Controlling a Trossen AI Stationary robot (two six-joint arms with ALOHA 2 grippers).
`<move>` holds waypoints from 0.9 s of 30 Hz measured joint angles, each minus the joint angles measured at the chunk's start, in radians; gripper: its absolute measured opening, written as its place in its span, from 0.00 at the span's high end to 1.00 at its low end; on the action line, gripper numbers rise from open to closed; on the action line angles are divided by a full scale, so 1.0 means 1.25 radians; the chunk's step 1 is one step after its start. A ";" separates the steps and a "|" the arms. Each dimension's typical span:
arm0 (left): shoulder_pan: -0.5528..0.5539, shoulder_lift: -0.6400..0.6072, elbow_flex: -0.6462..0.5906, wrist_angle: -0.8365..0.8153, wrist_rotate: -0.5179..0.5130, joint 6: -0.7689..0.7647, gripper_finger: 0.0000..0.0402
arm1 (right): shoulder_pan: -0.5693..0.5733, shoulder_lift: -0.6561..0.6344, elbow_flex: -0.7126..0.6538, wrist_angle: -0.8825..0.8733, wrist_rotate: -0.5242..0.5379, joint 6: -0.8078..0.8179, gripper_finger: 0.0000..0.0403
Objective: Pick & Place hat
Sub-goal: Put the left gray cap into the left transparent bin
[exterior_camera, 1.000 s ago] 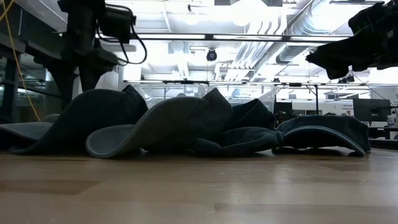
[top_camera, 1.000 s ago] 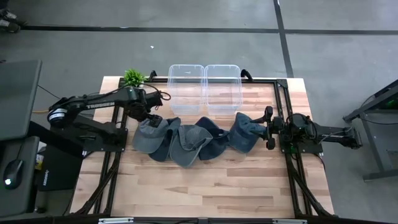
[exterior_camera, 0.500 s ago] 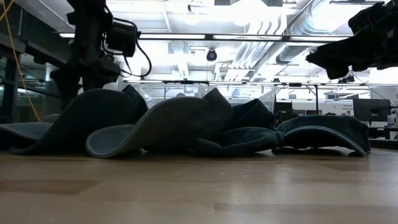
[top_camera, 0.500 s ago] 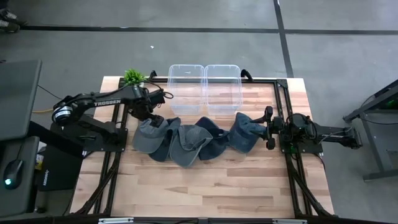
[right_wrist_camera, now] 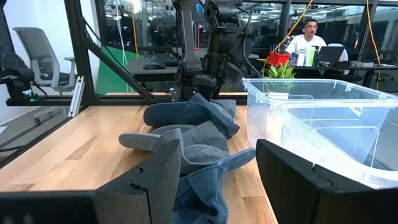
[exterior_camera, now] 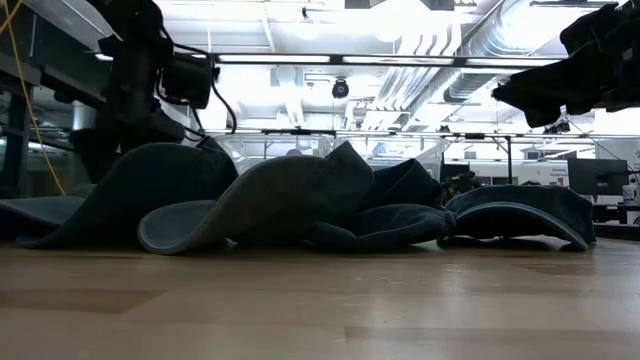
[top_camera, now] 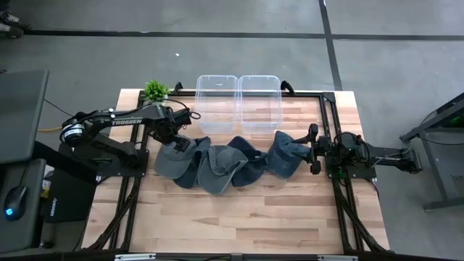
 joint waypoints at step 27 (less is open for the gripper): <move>-0.002 0.000 -0.020 0.016 0.007 -0.011 0.96 | 0.000 0.000 0.000 0.000 0.000 0.000 0.49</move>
